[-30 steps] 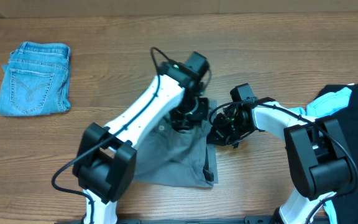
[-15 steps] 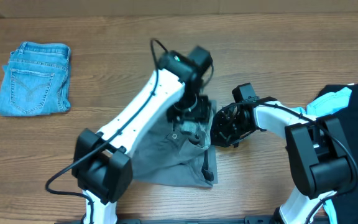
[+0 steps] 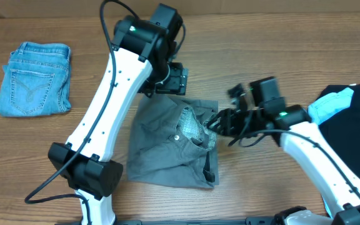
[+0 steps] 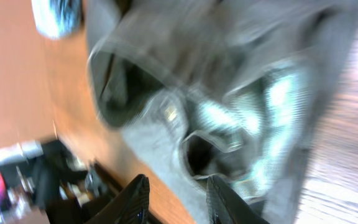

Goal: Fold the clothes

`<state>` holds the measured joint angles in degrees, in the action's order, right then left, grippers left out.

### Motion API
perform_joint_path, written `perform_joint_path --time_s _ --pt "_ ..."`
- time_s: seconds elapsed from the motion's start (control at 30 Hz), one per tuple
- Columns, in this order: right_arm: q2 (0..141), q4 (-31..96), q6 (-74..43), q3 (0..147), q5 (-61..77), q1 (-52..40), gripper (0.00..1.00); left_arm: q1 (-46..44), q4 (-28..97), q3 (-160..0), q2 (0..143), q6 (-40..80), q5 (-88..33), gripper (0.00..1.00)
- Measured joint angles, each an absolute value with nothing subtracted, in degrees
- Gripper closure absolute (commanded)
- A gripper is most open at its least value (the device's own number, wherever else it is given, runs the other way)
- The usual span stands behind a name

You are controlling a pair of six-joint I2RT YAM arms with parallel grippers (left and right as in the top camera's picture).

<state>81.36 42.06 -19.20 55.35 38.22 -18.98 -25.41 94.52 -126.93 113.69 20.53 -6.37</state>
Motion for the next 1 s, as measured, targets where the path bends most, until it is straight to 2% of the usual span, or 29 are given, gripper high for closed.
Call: perform_joint_path --time_s 0.07,0.2,0.33,0.37,0.4,0.43,0.53,0.77,0.87,0.9,0.97,1.0 --pt "82.91 41.06 -18.39 55.35 37.82 -22.76 0.65 -24.73 94.52 -126.93 113.69 20.51 -6.0 0.21" --pt "90.13 38.89 -17.89 55.33 34.48 -28.32 0.58 -24.1 94.63 -126.93 113.69 20.16 -5.67 0.2" --pt "94.15 38.61 -18.59 55.31 32.49 -28.18 0.62 -24.1 94.76 -126.93 113.69 19.25 -5.63 0.19" --pt "94.24 38.59 -18.72 55.31 32.75 -28.12 0.66 -24.1 94.76 -126.93 113.69 19.22 -5.61 0.18" --pt "94.24 38.57 -18.41 55.33 33.32 -28.12 0.77 -24.1 94.76 -126.93 113.69 19.16 -5.52 0.18" --pt "94.24 38.65 -18.26 55.31 34.2 -28.14 0.84 -24.08 94.76 -126.93 113.69 19.05 -5.48 0.18" --pt "94.24 41.06 -18.28 55.31 35.92 -28.69 0.96 -23.94 94.76 -126.93 113.69 19.03 -5.26 0.18" --pt "94.24 53.6 -19.68 55.31 33.06 -28.73 0.96 -23.94 94.8 -126.93 113.69 18.79 -4.43 0.15" --pt "94.24 58.67 -21.08 55.29 29.69 -27.29 0.91 -23.94 94.76 -126.93 113.69 18.39 -4.21 0.13" --pt "94.24 59.46 -21.34 55.29 28.69 -26.89 0.88 -23.94 94.74 -126.93 113.69 18.37 -4.14 0.13" --pt "94.24 59.92 -21.82 55.29 27.16 -26.5 0.73 -23.94 94.74 -126.93 113.69 18.17 -3.95 0.12" --pt "94.24 60.16 -22.04 55.27 26.5 -26.33 0.72 -23.94 94.74 -126.93 113.69 18.11 -3.9 0.12"
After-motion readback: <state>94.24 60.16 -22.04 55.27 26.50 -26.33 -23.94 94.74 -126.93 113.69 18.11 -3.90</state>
